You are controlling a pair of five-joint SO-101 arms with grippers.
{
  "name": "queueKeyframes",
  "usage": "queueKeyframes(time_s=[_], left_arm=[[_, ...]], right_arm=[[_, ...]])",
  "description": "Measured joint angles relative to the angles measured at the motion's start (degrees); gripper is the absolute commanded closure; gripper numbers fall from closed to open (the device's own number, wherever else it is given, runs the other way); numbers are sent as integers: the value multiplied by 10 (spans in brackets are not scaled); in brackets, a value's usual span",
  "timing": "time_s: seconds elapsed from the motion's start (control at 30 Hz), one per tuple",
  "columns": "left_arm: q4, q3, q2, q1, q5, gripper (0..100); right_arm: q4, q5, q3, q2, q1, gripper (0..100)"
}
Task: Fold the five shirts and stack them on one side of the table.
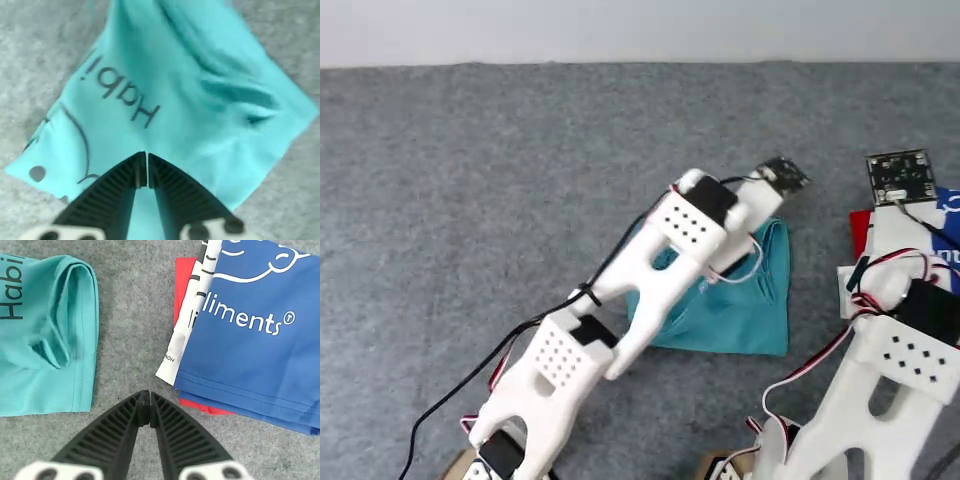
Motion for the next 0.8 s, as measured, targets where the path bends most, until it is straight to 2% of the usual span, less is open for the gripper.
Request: queueKeyframes(time_s=[0.3, 0.63, 0.8], left_arm=[[0, 14, 0, -15, 0, 987], [-1, 73, -3, 129, 0, 987], [-1, 73, -44, 135, 1, 987]], right_arm=[[0, 0, 0, 0, 0, 990], [0, 0, 0, 0, 0, 990], [0, 0, 0, 0, 0, 990]])
